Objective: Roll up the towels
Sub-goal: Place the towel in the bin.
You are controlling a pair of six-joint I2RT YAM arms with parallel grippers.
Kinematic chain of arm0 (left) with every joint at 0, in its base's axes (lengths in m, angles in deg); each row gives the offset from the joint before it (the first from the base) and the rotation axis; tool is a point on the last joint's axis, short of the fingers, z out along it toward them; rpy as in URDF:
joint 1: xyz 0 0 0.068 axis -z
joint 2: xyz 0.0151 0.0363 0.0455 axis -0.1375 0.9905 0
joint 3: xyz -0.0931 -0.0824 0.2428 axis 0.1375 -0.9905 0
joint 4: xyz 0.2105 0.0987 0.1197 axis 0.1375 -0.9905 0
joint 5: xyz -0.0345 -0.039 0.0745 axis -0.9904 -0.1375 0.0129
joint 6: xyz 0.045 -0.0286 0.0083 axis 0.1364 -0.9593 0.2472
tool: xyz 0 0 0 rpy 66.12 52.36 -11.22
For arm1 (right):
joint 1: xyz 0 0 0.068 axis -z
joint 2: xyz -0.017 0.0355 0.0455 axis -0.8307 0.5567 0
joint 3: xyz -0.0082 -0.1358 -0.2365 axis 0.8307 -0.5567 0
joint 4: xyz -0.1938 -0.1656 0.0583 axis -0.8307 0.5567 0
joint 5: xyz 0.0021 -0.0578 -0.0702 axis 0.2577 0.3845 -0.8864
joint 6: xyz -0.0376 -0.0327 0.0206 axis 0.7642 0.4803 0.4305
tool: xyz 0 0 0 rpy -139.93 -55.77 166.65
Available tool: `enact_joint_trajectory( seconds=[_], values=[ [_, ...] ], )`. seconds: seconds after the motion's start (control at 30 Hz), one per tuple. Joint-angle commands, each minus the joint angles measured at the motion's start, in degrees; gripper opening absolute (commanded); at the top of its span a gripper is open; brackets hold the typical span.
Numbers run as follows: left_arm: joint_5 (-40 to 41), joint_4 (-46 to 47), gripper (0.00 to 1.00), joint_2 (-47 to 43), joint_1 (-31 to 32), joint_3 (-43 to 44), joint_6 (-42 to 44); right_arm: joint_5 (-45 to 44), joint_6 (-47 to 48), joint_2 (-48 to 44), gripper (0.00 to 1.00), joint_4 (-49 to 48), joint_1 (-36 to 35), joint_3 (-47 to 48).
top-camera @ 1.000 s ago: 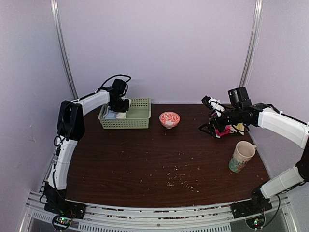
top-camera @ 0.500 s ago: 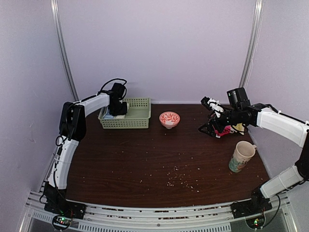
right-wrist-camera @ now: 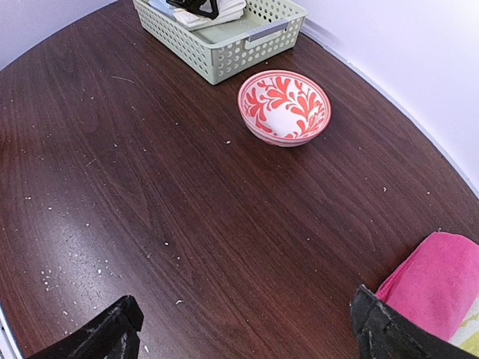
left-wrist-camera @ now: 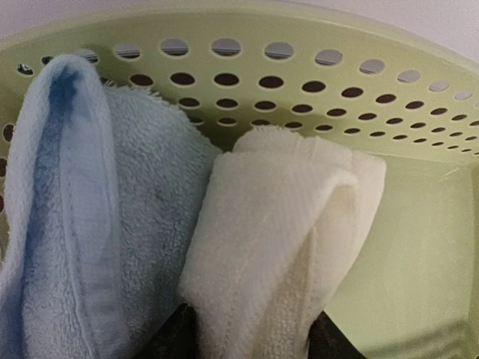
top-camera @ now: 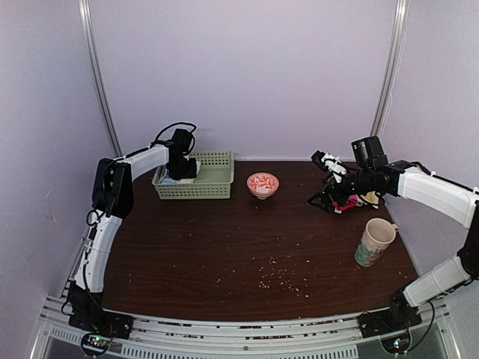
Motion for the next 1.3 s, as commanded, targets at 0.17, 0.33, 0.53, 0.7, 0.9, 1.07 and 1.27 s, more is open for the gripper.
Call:
enact_joint_trajectory(
  seconds=[0.17,0.33,0.53,0.7,0.9,1.07,1.27],
  values=[
    [0.4,1.0,0.53,-0.5,-0.8,0.7,4.4,0.5,0.3,-0.4,1.0,-0.1,0.2,-0.6],
    [-1.7,2.0,0.57,-0.5,-0.7,0.8,4.5,0.4,0.4,-0.9,1.0,-0.1,0.2,-0.8],
    [-1.6,2.4,0.58,-3.8,-0.5,-0.6,4.7,0.5,0.5,-1.0,1.0,-0.1,0.2,-1.0],
    [-1.7,2.5,0.59,-5.8,-0.5,-1.6,5.2,0.8,0.6,-0.4,1.0,0.1,0.2,-0.7],
    [-1.9,2.5,0.6,-6.3,-0.5,-2.5,5.8,0.9,0.7,-0.3,1.0,0.2,0.2,-0.6],
    [-2.0,2.5,0.61,-6.6,-0.4,-2.9,6.1,0.7,0.8,-0.6,1.0,0.2,0.2,-0.7],
    [-0.1,2.7,0.62,-9.6,0.8,-2.9,7.7,0.7,0.4,-0.6,1.0,0.2,0.2,-0.6]
  ],
)
